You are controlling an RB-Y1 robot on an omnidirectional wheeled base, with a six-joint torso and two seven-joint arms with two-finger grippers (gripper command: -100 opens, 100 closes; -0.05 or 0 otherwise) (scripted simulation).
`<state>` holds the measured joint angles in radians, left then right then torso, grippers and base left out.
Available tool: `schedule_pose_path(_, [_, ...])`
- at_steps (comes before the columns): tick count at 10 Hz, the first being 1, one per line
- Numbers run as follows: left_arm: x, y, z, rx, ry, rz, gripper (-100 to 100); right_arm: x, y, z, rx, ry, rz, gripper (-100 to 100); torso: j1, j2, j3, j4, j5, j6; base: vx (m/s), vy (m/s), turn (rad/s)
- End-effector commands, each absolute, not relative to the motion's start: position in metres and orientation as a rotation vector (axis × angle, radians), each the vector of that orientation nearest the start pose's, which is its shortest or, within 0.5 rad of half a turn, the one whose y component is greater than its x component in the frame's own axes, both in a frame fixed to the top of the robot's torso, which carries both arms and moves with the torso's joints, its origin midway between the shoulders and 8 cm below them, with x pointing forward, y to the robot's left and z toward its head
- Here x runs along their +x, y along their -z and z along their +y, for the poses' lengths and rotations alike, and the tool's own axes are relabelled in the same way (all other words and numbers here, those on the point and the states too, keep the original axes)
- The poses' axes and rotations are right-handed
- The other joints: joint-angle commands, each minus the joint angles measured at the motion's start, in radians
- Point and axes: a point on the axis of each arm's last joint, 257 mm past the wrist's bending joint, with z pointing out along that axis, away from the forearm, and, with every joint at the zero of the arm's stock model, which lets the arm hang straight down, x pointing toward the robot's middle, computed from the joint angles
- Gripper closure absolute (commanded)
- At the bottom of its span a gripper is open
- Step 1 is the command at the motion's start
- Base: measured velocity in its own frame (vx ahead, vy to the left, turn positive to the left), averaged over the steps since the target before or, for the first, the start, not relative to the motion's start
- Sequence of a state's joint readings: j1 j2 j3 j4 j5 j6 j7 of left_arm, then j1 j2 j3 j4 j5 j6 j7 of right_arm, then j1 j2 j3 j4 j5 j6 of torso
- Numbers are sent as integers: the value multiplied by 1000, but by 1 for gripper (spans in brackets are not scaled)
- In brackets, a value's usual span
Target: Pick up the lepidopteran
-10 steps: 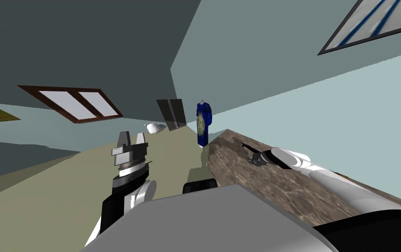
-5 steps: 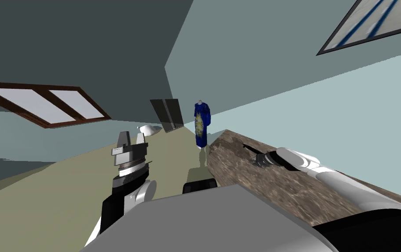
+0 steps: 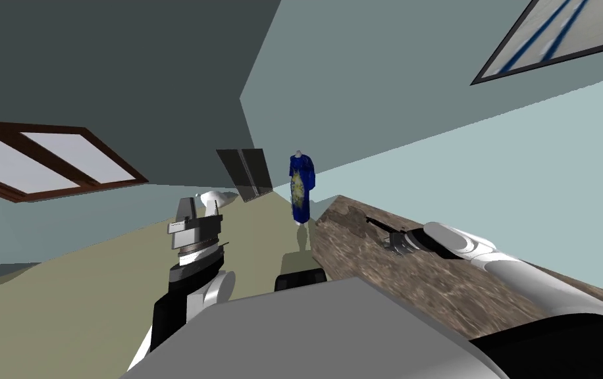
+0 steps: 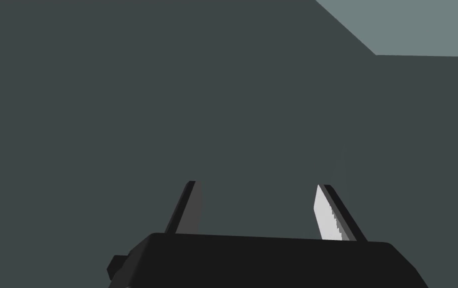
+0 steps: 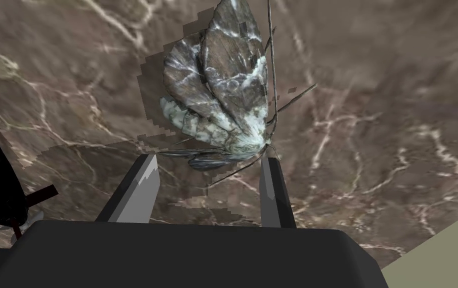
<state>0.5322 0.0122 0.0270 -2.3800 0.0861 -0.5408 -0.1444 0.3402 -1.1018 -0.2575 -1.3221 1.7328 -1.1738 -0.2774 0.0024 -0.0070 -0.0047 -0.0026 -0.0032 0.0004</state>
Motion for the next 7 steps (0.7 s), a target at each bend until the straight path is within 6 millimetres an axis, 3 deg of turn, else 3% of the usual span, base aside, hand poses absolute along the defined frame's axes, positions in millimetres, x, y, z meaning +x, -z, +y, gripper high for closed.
schedule_pose_path(1, [310,-66,293,-558,1208,526,0,241,337,-588,-1068,13,2622,100,0,0,0,0,0,0,113,50,-151])
schedule_pose_path(7, [310,-66,293,-558,1208,526,0,229,330,-598,-1172,9,2565,100,2,-1,0,-1,0,1,76,65,-99])
